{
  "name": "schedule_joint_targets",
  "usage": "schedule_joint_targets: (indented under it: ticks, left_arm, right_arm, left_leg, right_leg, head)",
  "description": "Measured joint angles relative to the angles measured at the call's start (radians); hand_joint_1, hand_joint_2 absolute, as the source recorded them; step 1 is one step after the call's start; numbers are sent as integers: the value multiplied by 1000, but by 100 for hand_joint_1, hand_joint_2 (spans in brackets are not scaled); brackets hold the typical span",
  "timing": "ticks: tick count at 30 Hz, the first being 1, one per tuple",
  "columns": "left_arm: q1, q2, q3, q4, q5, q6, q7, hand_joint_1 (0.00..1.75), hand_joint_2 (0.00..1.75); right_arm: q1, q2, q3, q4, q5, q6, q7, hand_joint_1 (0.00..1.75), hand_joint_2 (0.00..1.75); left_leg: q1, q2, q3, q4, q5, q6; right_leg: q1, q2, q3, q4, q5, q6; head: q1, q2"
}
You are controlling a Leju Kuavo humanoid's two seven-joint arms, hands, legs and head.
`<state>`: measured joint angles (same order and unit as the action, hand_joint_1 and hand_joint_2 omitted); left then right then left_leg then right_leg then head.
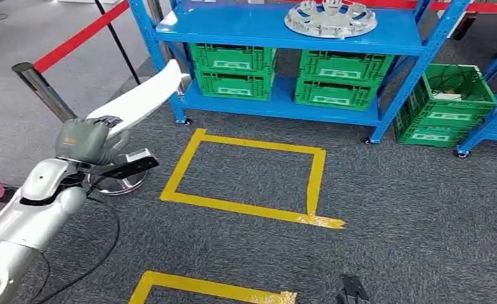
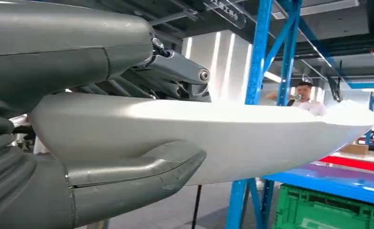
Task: Take the parts from the cabinet and place them on the table.
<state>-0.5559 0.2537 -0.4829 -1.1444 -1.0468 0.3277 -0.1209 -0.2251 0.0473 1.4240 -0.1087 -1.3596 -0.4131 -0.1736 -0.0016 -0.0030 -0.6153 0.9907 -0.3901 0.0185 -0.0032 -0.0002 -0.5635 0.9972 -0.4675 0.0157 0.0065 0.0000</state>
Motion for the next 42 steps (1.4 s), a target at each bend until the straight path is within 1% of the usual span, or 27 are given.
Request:
schedule_joint_targets:
  ticks: [3, 9, 14, 25, 33, 34, 35, 38, 39, 40, 41, 42]
  left_arm:
    - [1, 6, 0, -3, 6, -3, 0, 175, 175]
    - [1, 15, 0, -10, 9, -4, 0, 175, 175]
    - [5, 19, 0, -15, 10, -5, 0, 175, 175]
    - [20, 38, 0, -24, 15, -2, 0, 175, 175]
    - [22, 40, 0, -24, 16, -2, 0, 175, 175]
    - [22, 41, 0, -25, 16, -2, 0, 175, 175]
    - [23, 42, 0, -27, 16, -2, 0, 175, 175]
    - [24, 48, 1, -32, 16, -3, 0, 175, 175]
    - [23, 50, 2, -34, 16, -3, 0, 175, 175]
    - [23, 53, 2, -39, 16, -3, 0, 175, 175]
    - [24, 55, 2, -42, 16, -3, 1, 175, 175]
    - [21, 54, 2, -44, 16, -3, 1, 175, 175]
  right_arm:
    - [0, 0, -1, 0, -11, 6, -25, 0, 0]
    - [1, 0, -2, 0, -16, 10, -39, 0, 0]
    - [4, 0, -3, 0, -22, 24, -48, 0, 0]
    - [15, 0, -5, 0, -29, 24, -60, 0, 0]
    - [16, 0, -11, 0, -33, 16, -64, 0, 0]
    - [16, 0, -11, 0, -33, 12, -64, 0, 0]
    - [16, 0, -11, 0, -33, 6, -64, 0, 0]
    - [16, 0, -11, 0, -32, -5, -59, 0, 0]
    - [16, 0, -11, 0, -30, -6, -58, 0, 0]
    - [15, 0, -11, 0, -30, -6, -56, 0, 0]
    - [16, 0, -11, 0, -30, -6, -53, 0, 0]
    - [16, 0, -11, 0, -30, -6, -51, 0, 0]
  left_leg:
    - [1, 0, -1, -3, 5, -8]
    - [2, 0, -7, -4, 9, -17]
    - [2, 0, -10, -3, 10, -17]
    - [1, 0, -13, 0, 10, -17]
    - [1, 0, -13, 0, 10, -17]
    - [1, 0, -14, 2, 9, -16]
    - [-1, 0, -17, 9, 7, -9]
    - [-2, 0, -19, 11, 4, -3]
    - [-3, -1, -20, 10, 5, 0]
    - [-3, -3, -17, -1, 10, 6]
    - [10, -5, -7, -21, 22, 9]
    - [9, -8, -5, -28, 26, 11]
  right_leg:
    - [1, 0, -3, 1, 3, -4]
    - [2, -1, -8, 1, 6, -7]
    - [1, -1, -10, 1, 8, -6]
    - [1, -1, -12, 1, 10, -4]
    - [1, -1, -12, 1, 10, -4]
    - [0, -1, -11, 0, 12, -3]
    - [-3, -2, -12, 0, 13, 2]
    - [-3, -2, -13, 0, 13, 5]
    - [-4, -6, -11, -2, 14, 8]
    - [-1, -7, -8, -5, 15, 12]
    - [-2, -7, -14, -5, 8, 15]
    - [-2, -4, -24, 16, -16, 18]
  head:
    - [0, 0]
    - [0, 0]
    - [0, 0]
    - [0, 0]
    - [0, 0]
    - [0, 0]
    - [0, 0]
    - [0, 0]
    - [0, 0]
    - [-1, 0]
    - [1, 0]
    - [2, 0]
